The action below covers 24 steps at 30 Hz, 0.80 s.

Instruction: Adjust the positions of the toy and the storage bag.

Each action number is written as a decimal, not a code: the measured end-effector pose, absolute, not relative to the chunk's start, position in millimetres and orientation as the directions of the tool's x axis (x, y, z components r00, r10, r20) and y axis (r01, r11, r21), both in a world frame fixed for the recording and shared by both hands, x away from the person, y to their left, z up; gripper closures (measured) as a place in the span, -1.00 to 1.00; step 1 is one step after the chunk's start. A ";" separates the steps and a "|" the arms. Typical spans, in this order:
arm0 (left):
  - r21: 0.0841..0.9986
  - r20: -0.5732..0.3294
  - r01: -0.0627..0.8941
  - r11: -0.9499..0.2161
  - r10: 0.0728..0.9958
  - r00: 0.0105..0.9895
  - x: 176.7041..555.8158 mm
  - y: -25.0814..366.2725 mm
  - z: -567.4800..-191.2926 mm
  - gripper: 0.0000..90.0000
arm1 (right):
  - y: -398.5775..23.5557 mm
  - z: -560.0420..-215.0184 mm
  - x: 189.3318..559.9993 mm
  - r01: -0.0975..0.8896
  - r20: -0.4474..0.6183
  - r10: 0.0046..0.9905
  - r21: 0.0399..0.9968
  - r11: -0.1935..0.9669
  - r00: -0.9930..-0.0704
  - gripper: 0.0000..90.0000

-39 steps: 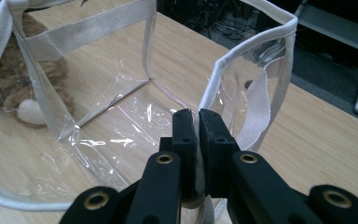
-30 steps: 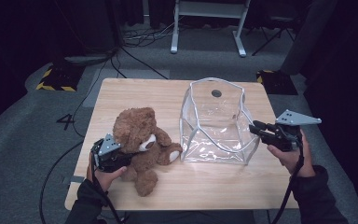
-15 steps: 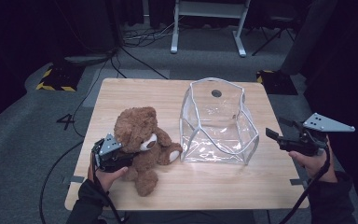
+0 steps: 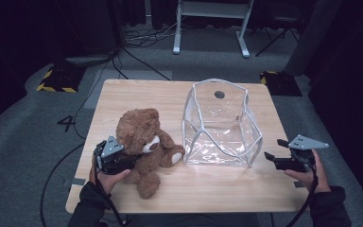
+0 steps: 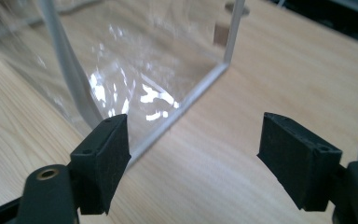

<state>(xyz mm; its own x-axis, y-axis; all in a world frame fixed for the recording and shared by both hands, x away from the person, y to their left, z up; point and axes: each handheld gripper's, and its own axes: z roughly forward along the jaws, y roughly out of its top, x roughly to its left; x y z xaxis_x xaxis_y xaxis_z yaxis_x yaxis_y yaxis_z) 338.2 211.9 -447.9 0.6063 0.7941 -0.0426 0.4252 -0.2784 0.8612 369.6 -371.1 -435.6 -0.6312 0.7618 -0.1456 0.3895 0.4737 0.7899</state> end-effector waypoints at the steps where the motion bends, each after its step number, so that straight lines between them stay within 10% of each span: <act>1: 0.861 -0.043 0.425 -0.278 0.794 0.606 338.2 211.9 -447.9 -0.10 | -371.1 -435.6 369.6 0.390 -0.146 0.762 0.790 0.474 -0.631 -0.46; 15: 0.862 -0.038 0.416 -0.290 0.780 0.624 341.9 205.4 -449.2 -0.23 | -377.2 -500.1 377.8 0.490 -0.039 0.754 0.738 0.464 -0.656 -0.49; 24: 0.866 -0.051 0.410 -0.287 0.764 0.643 342.3 208.0 -451.5 0.13 | -373.0 -508.5 377.2 0.504 -0.038 0.785 0.747 0.434 -0.619 -0.57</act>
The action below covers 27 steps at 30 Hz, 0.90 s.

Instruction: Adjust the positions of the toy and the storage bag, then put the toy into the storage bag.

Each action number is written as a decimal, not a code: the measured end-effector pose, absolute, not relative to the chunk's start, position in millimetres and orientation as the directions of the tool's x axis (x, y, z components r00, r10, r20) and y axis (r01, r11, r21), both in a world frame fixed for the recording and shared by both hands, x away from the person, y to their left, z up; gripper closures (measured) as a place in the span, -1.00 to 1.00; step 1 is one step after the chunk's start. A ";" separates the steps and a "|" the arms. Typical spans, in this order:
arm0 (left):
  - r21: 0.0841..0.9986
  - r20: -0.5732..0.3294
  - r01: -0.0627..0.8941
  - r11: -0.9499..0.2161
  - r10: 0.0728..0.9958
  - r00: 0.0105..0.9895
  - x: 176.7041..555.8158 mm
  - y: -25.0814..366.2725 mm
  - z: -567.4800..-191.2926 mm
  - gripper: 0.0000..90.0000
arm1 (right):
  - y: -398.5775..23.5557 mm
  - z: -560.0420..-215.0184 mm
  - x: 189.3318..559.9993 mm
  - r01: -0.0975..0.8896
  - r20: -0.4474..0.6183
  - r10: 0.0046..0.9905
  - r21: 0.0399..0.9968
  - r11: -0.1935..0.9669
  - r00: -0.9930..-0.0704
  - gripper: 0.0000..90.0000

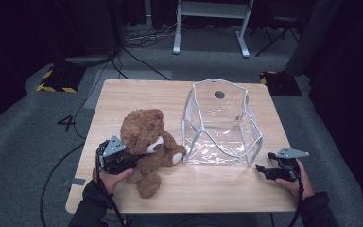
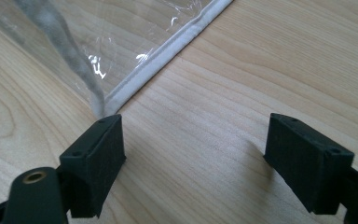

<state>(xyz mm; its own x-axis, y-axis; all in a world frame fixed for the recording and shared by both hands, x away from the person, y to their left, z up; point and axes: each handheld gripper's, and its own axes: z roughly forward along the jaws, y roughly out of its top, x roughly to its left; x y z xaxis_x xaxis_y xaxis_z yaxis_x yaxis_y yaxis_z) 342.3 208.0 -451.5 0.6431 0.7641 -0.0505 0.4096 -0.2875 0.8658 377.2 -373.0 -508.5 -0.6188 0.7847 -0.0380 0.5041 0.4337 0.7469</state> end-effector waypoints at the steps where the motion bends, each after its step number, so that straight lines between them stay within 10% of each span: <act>1: 0.865 -0.047 0.410 -0.290 0.766 0.641 341.8 207.7 -451.3 0.15 | -373.1 -508.7 377.3 0.509 -0.032 0.787 0.746 0.428 -0.616 -0.57; 27: 0.908 -0.058 0.356 -0.222 0.774 0.630 337.4 204.9 -444.9 0.39 | -373.2 -509.1 379.4 0.526 -0.016 0.795 0.741 0.417 -0.607 -0.62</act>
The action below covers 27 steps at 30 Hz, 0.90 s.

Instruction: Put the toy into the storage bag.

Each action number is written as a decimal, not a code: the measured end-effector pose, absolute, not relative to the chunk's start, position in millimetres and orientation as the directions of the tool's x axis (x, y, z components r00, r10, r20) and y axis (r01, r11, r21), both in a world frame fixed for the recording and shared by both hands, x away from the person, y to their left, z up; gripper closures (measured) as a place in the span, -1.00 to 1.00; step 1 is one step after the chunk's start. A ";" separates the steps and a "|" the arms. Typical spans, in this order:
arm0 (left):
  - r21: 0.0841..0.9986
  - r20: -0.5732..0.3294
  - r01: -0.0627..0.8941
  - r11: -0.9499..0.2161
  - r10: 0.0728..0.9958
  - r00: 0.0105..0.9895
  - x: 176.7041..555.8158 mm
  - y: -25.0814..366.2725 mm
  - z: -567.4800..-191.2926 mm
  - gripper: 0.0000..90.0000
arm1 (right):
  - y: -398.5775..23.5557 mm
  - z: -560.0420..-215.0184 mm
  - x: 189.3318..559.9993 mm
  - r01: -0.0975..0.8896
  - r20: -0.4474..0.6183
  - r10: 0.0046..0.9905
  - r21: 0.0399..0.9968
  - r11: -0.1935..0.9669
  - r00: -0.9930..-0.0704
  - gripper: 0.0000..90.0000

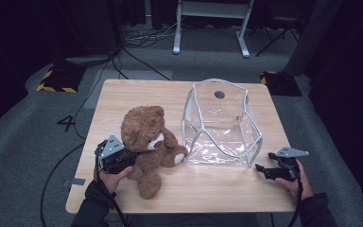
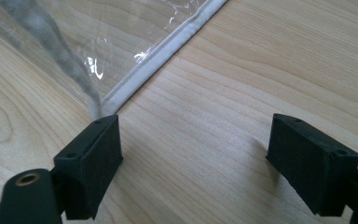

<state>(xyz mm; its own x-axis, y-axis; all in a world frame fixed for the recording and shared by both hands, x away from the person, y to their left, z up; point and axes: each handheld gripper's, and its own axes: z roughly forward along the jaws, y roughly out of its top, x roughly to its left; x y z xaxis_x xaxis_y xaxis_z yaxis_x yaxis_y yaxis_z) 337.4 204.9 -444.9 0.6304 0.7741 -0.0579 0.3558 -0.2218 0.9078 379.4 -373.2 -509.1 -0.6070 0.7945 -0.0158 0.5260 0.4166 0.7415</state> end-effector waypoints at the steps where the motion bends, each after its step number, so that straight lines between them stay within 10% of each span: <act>1: 0.910 -0.056 0.351 -0.219 0.775 0.630 336.4 204.0 -443.4 0.39 | -373.2 -509.1 379.4 0.526 -0.016 0.795 0.741 0.417 -0.607 -0.62; 27: 0.963 -0.025 0.230 -0.136 0.812 0.583 341.4 201.5 -402.6 0.40 | -373.2 -509.2 379.4 0.526 -0.015 0.795 0.742 0.416 -0.607 -0.62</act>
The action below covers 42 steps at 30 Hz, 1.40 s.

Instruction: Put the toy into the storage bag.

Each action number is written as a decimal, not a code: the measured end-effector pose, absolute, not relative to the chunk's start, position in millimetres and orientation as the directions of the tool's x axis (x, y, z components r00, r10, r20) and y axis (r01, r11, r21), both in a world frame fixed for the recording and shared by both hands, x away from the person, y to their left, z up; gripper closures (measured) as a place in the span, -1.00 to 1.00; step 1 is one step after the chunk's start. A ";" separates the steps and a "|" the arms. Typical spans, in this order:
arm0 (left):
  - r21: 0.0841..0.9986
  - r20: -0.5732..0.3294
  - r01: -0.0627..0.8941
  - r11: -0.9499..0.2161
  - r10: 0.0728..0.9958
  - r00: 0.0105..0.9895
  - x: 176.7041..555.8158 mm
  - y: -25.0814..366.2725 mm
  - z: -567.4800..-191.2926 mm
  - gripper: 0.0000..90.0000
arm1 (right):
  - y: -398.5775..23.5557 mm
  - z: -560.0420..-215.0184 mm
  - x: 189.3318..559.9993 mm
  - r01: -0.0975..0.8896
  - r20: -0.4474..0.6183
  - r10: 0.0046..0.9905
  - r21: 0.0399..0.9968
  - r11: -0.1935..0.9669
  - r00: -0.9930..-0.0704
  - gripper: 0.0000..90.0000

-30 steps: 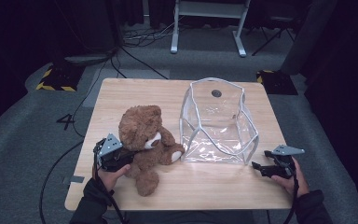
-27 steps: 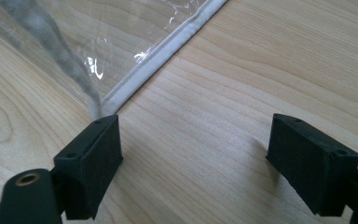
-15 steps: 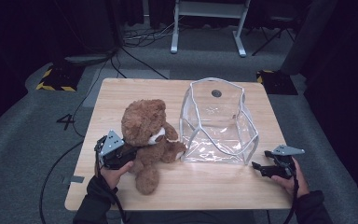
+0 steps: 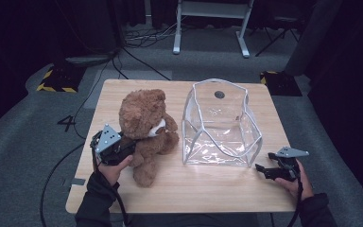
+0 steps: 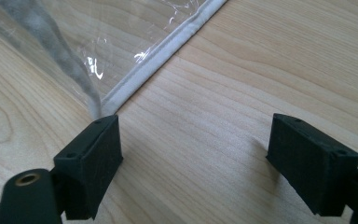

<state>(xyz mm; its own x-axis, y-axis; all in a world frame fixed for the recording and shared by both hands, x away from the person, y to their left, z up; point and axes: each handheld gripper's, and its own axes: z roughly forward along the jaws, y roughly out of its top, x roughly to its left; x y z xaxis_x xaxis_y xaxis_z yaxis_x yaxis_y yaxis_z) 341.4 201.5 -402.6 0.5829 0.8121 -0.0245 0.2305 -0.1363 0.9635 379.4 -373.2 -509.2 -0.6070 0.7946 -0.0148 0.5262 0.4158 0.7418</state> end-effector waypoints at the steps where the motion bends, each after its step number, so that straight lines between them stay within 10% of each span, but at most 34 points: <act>1: 0.963 -0.025 0.230 -0.136 0.812 0.583 341.4 201.5 -402.6 0.40 | -373.2 -509.2 379.4 0.526 -0.015 0.795 0.742 0.416 -0.607 -0.62; 42: 0.998 0.018 0.043 -0.055 0.797 0.604 368.0 178.3 -295.9 0.41 | -373.4 -509.3 379.7 0.528 -0.016 0.797 0.741 0.415 -0.604 -0.63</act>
<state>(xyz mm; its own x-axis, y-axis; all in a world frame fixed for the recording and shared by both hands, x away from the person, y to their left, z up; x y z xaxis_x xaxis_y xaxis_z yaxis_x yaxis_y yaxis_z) 368.0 178.3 -295.9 0.6036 0.7970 0.0180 0.0429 -0.0550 0.9976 379.7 -373.4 -509.3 -0.6039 0.7969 -0.0158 0.5280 0.4148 0.7410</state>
